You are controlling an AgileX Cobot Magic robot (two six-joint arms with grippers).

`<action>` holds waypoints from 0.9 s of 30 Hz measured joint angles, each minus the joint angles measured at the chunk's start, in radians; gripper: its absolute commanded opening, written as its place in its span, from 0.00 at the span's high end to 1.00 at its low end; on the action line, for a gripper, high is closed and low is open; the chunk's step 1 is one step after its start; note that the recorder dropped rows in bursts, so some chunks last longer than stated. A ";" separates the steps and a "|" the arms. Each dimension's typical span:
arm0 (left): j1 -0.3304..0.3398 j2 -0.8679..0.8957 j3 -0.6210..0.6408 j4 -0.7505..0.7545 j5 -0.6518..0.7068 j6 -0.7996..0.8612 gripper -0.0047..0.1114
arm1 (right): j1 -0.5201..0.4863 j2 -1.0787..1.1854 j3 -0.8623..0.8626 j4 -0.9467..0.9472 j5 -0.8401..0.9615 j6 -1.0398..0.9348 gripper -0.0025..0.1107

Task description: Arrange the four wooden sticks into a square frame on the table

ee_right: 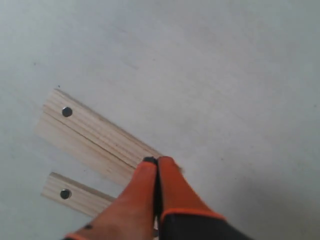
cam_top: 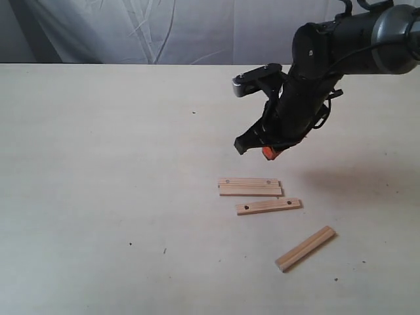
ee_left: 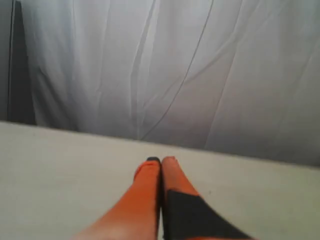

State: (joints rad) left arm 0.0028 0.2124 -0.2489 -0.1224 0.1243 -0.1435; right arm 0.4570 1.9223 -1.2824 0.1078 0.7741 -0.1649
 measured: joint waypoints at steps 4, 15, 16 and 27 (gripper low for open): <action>0.005 0.420 -0.268 -0.121 0.273 0.291 0.96 | -0.081 0.000 0.000 0.038 0.024 -0.047 0.98; -0.339 1.228 -0.417 -0.574 0.262 0.743 0.96 | -0.056 0.075 0.000 0.176 0.043 -0.170 0.98; -0.367 1.242 -0.417 -0.590 0.232 0.744 0.96 | -0.056 0.077 0.000 0.163 0.041 -0.156 0.98; -0.586 1.379 -0.417 -0.762 -0.050 0.745 0.96 | -0.056 0.079 0.117 0.012 -0.005 0.025 0.98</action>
State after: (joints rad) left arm -0.5834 1.5917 -0.6664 -0.8848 0.0748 0.6016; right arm 0.4006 2.0018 -1.1656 0.1195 0.7690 -0.1403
